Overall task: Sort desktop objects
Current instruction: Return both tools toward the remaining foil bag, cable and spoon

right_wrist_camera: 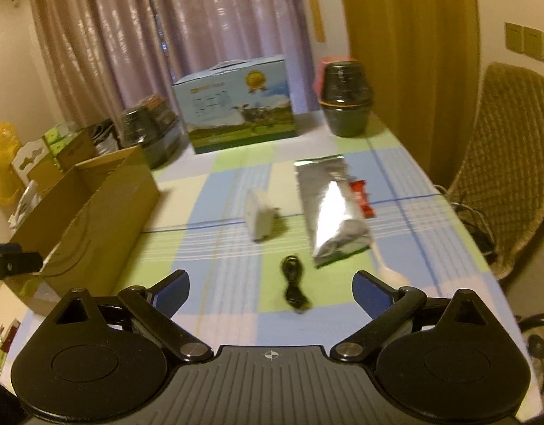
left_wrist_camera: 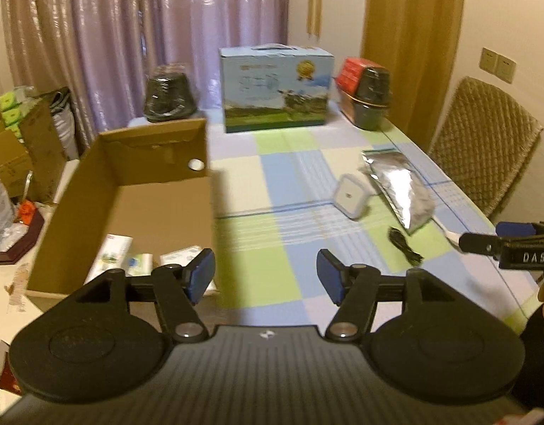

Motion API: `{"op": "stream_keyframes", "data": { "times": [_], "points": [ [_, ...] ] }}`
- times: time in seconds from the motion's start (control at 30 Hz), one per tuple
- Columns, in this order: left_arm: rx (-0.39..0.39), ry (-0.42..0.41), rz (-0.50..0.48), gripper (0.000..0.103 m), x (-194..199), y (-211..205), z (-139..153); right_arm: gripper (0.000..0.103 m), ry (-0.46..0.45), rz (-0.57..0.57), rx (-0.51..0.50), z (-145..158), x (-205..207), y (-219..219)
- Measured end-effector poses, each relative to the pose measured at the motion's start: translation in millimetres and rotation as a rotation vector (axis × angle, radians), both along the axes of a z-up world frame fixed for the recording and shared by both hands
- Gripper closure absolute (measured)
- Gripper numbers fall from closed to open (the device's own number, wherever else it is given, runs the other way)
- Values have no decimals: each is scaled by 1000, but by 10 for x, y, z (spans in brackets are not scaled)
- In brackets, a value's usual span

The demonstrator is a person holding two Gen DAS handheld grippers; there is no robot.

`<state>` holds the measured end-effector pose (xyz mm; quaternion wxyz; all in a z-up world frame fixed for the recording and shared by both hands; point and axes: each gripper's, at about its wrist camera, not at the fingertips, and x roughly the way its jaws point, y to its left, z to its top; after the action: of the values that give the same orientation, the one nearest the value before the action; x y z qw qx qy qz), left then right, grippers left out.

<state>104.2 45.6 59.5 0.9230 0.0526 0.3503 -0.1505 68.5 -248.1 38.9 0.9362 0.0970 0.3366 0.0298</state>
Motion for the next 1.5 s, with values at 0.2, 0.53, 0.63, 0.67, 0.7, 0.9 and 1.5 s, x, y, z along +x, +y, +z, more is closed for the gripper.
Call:
{"op": "stream_keyframes", "data": {
  "times": [0.2, 0.53, 0.63, 0.67, 0.7, 0.9, 1.5],
  "points": [
    [-19, 35, -39, 37, -49, -297, -145, 6, 7, -57, 0, -24, -76, -303],
    [-16, 82, -109, 29, -3, -691, -342, 6, 40, -124, 12, -197, -117, -662],
    [-13, 93, -127, 28, 60, -807, -399, 6, 48, -127, 4, -263, -84, -733],
    [-12, 100, -131, 28, 90, -843, -424, 6, 50, -125, -2, -286, -66, -758],
    [-13, 108, -135, 28, 122, -881, -457, 6, 53, -124, -9, -312, -47, -780],
    [-22, 156, -153, 28, 298, -1130, -665, 6, 87, -106, -50, -566, 147, -932],
    [-40, 224, -270, 44, 756, -2025, -1204, 41, 169, -43, -86, -1088, 538, -1157]
  ]
}}
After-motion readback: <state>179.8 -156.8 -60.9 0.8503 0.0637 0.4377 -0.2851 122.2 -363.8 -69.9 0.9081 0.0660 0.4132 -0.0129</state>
